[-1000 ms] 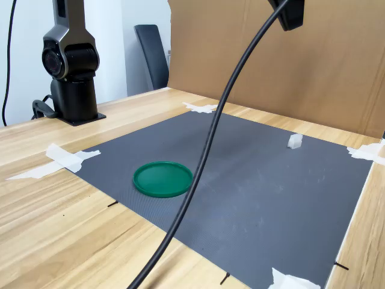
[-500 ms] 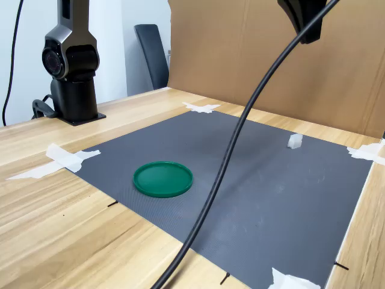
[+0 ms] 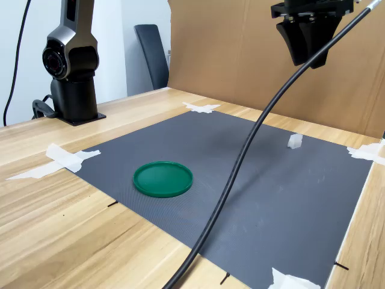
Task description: Grasp a white terminal and put it in the green lid.
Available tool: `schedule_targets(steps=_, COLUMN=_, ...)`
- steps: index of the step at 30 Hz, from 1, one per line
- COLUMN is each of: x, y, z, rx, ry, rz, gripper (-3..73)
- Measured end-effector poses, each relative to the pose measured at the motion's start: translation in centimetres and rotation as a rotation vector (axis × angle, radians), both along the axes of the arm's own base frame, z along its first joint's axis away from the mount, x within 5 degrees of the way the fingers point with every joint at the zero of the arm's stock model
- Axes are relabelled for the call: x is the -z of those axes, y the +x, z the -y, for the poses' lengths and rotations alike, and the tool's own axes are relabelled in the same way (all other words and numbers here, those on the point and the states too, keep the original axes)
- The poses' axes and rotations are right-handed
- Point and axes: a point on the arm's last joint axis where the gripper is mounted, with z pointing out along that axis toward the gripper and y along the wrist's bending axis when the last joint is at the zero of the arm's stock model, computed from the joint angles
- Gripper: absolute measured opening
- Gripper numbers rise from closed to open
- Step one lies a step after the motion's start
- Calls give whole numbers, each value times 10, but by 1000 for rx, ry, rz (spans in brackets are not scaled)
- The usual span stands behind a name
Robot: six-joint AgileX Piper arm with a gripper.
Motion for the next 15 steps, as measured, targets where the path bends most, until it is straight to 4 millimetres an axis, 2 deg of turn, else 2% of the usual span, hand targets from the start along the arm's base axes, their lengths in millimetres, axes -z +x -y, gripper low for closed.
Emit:
schedule_targets(steps=4, x=-2, y=1, z=1, rx=0, ry=-15, rz=11, gripper=545)
schedule_targets(steps=6, x=-9, y=2, z=1, rx=2, ry=-8, rz=36, gripper=574)
schedule_targets(steps=12, x=-15, y=5, z=-6, rx=-11, ry=8, rz=21, gripper=578)
schedule_targets(steps=15, x=2, y=9, z=-20, rx=-12, ry=-9, rz=-51, gripper=578)
